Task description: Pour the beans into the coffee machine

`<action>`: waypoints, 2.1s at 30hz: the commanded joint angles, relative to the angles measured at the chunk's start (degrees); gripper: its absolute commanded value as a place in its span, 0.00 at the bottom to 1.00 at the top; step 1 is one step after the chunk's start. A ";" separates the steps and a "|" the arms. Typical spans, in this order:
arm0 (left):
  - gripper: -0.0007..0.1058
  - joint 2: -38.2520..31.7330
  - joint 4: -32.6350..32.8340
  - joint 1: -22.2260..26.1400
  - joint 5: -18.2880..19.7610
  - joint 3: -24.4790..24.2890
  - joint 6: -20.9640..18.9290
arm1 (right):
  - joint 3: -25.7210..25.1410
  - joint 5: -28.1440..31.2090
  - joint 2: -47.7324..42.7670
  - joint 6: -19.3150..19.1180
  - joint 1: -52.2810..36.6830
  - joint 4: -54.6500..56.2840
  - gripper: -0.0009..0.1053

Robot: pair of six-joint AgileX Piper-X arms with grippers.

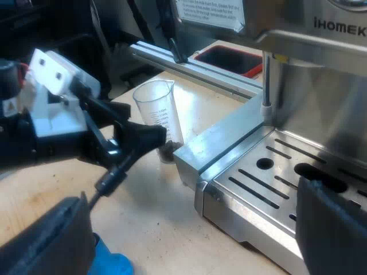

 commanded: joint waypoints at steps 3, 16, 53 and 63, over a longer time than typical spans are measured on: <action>0.77 6.83 -7.96 -0.13 -0.37 -1.27 -0.61 | -0.30 0.10 -0.13 -0.37 0.11 -0.88 0.71; 0.77 13.31 -7.63 -0.01 -0.61 -7.02 -0.25 | -0.30 0.10 -0.13 -0.37 0.11 -0.88 0.71; 0.01 -12.39 30.45 1.21 5.39 -16.64 -0.03 | -4.73 6.44 -0.13 -6.43 0.11 0.61 0.71; 0.01 -21.18 57.14 1.21 3.72 -33.05 3.87 | -10.72 15.48 -2.46 -11.62 0.11 0.89 0.71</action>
